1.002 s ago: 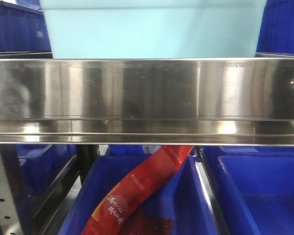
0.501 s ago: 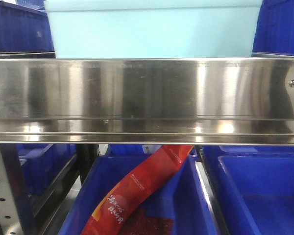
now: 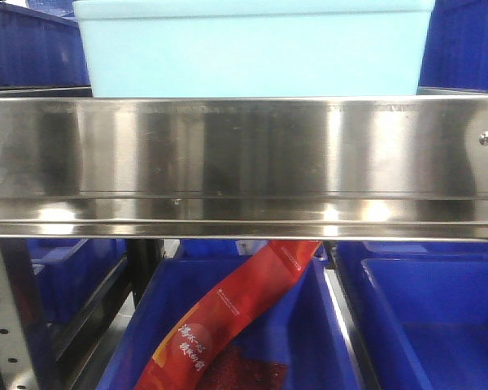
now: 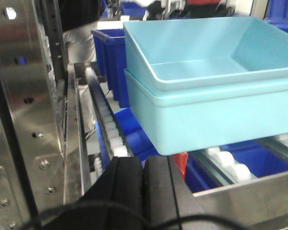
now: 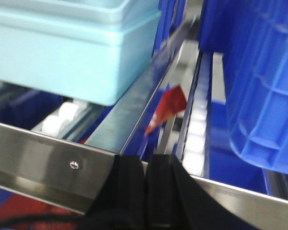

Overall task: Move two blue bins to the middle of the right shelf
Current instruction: 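Push the light-blue bin onto the upper shelf rollers with both grippers, then open both grippers and release the bin rim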

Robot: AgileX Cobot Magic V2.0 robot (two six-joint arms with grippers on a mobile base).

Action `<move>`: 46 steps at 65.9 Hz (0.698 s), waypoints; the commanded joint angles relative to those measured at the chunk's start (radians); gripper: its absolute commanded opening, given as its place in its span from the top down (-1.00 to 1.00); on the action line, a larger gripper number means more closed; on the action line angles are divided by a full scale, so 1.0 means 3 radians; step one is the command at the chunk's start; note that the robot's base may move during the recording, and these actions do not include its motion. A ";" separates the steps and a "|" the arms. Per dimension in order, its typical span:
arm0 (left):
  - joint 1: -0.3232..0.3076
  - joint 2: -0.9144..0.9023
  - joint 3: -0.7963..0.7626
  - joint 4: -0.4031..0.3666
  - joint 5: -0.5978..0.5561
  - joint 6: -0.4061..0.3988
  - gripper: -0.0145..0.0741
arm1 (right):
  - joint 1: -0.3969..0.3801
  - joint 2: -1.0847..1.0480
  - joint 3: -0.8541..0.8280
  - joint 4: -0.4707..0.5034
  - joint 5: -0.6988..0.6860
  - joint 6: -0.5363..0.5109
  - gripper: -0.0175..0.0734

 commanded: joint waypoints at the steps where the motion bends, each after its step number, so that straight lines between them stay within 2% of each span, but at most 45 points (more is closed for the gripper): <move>1: -0.0005 -0.0227 0.0216 -0.0035 -0.0278 -0.0014 0.92 | -0.0014 -0.0338 0.0099 -0.0041 -0.0156 -0.0031 0.97; 15: -0.0005 -0.0532 0.0351 -0.0035 -0.0274 -0.0014 0.92 | -0.0014 -0.0764 0.0104 -0.0041 -0.0149 -0.0031 0.97; 46: -0.0005 -0.0552 0.0351 -0.0035 -0.0274 -0.0014 0.92 | -0.0014 -0.0772 0.0104 -0.0041 -0.0149 -0.0031 0.97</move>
